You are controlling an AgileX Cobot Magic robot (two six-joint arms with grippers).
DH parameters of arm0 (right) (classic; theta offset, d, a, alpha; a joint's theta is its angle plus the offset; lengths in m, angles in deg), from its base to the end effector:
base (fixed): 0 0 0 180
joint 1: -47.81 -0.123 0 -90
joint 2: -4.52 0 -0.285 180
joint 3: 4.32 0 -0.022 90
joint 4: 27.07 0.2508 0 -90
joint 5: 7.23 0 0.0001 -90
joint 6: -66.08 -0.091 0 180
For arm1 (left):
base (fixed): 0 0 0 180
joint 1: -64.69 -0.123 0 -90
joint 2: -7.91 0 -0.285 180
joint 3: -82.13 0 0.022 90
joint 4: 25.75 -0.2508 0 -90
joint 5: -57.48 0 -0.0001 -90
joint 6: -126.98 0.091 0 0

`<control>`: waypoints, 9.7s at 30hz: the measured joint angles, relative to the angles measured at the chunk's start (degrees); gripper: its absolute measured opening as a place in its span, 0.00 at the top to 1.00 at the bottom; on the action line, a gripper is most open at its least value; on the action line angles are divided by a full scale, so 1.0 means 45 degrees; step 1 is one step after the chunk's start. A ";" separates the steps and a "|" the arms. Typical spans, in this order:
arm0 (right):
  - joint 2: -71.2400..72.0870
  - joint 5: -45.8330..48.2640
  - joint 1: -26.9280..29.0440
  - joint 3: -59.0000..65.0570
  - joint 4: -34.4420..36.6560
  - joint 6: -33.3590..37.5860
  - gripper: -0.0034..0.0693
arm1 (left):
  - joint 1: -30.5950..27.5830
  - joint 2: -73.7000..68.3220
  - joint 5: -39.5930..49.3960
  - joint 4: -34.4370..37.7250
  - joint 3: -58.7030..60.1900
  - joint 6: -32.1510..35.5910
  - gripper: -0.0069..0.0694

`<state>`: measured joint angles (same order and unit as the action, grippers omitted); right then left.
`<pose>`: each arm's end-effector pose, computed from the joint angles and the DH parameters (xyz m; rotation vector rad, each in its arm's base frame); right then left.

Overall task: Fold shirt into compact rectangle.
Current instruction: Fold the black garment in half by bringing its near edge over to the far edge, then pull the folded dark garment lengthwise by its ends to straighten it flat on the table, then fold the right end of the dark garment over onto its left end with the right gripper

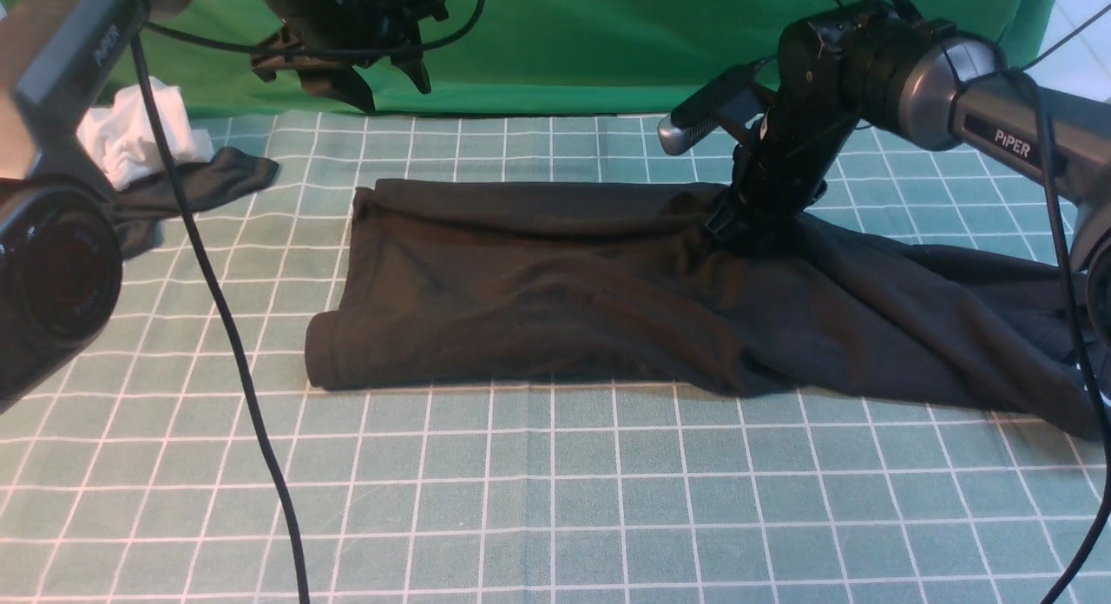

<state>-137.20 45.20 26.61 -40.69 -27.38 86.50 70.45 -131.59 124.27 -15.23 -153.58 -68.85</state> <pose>0.4716 0.1825 0.1701 -0.9815 2.5729 -0.0031 0.5040 -0.0662 0.2792 -0.2695 2.6344 -0.3751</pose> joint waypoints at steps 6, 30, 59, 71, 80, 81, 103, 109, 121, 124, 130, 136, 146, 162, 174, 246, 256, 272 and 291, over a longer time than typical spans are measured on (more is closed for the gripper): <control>0.0000 -0.1230 0.0049 -0.0015 -0.0669 -0.0467 0.90 | 0.0000 0.0000 -0.0100 0.0000 0.0000 0.0060 0.40; 0.2303 0.3633 0.2720 -0.1908 -0.1224 -0.3187 0.60 | 0.0000 0.0000 0.0618 -0.0146 0.0000 0.0286 0.40; 0.7949 -0.2617 0.5080 1.3117 -0.1168 -0.4400 0.67 | 0.0000 0.0000 0.0693 0.0097 0.0000 0.0618 0.40; 0.7852 -0.2965 0.7075 1.1436 -0.1104 -0.4389 0.91 | 0.0000 -0.0107 0.0704 0.0097 0.0000 0.0618 0.40; 0.6794 -0.5063 0.7663 1.0735 -0.1315 -0.4369 0.82 | 0.0000 -0.0229 0.0704 0.0204 0.0000 0.0623 0.40; 0.6632 -0.5237 0.7663 1.0735 -0.1544 -0.4471 0.79 | 0.0000 -0.0229 0.0704 0.0243 0.0000 0.0623 0.40; 0.5259 -0.0834 0.8120 0.7089 0.3465 -0.1628 0.93 | 0.0000 0.0242 0.0704 0.0287 -0.0010 0.1232 0.40; 0.3461 -0.2117 0.8073 0.7273 0.2474 -0.1881 0.93 | 0.0000 0.0242 0.0704 0.0007 -0.0010 0.1034 0.40; 0.5368 -0.0795 0.9061 0.6546 -0.0179 -0.3103 0.88 | -0.0010 0.0242 0.0719 -0.0457 -0.0010 0.0422 0.40; 0.5599 -0.0090 0.9140 0.6547 -0.0195 -0.3103 0.73 | -0.0010 0.0242 0.0719 -0.0474 -0.0010 0.0420 0.40; 0.4848 -0.0409 0.9150 0.6854 -0.0183 -0.3103 0.37 | -0.0010 0.0242 0.0719 -0.0474 -0.0010 0.0420 0.40; 0.3537 -0.1415 0.9150 0.6854 0.0165 -0.3147 0.30 | -0.0010 0.0242 0.0719 -0.0474 -0.0010 0.0420 0.40; 0.2980 -0.1641 0.9163 0.6720 0.1866 -0.2100 0.73 | -0.0010 0.0254 0.0678 -0.0464 0.0155 0.0672 0.46; 0.4865 -0.0636 0.9163 0.6857 0.2022 -0.1704 0.88 | -0.0003 0.4714 0.0442 0.0147 0.9673 0.1967 0.89; 0.4853 -0.0562 0.9150 0.6857 0.2022 -0.1715 0.88 | -0.0003 0.4699 -0.1436 0.1274 1.1680 0.1942 0.54; 0.9235 0.3854 1.0922 0.5929 0.0282 -0.2126 0.89 | 0.1866 0.8175 -0.1754 0.2153 1.3462 0.3741 0.34; 1.0078 0.3878 0.7921 0.5457 0.2872 -0.3530 0.89 | 0.1866 0.8530 -0.1830 0.0727 1.0738 0.3518 0.55; 0.8321 0.1563 -0.2058 0.5476 0.3696 -0.6154 0.89 | -0.1014 0.8274 -0.1666 0.3977 1.0533 0.4684 0.89; 0.4560 -0.0820 -0.4866 0.5454 0.4263 -0.6315 0.29 | -0.1908 0.8024 -0.0951 0.5357 1.0533 0.5904 0.89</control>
<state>-116.68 41.51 4.71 -16.15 -8.20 58.08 61.86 -95.48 119.99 8.88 -106.18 -42.28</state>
